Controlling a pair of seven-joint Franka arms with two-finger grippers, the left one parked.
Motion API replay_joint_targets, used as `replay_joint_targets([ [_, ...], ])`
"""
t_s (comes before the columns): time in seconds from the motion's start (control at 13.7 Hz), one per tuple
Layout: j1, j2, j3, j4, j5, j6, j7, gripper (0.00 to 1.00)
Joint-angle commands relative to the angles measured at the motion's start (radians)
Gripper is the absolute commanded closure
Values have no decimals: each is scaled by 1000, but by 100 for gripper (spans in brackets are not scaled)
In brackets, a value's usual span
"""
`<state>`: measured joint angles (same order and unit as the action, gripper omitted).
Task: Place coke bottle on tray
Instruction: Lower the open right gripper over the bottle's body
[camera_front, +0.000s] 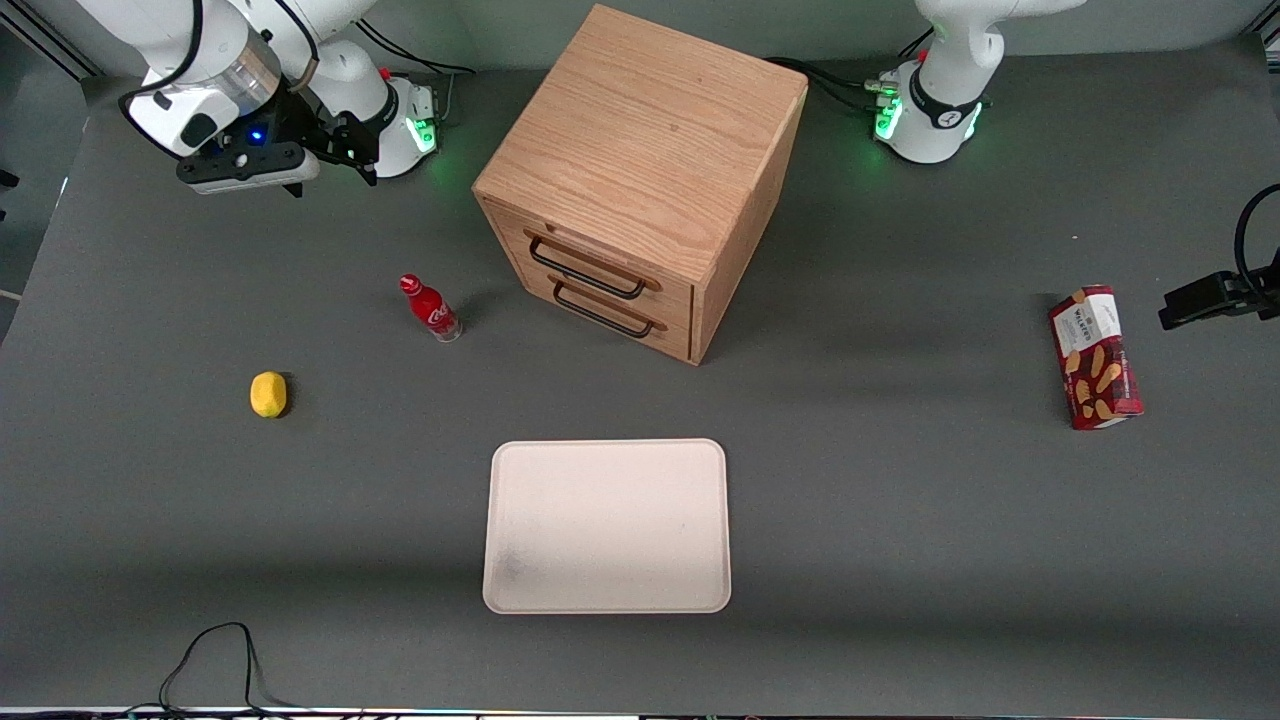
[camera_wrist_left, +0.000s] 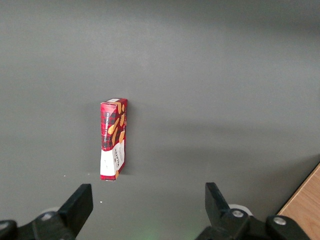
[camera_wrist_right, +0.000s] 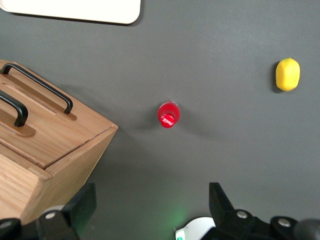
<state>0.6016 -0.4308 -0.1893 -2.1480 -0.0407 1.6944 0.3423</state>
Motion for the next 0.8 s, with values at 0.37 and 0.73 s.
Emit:
replay_joint_targets([
  [0.37, 17, -5, -9, -209, -45, 279, 29, 0],
  [0.73, 9, 21, -10, -358, -71, 493, 30, 0],
])
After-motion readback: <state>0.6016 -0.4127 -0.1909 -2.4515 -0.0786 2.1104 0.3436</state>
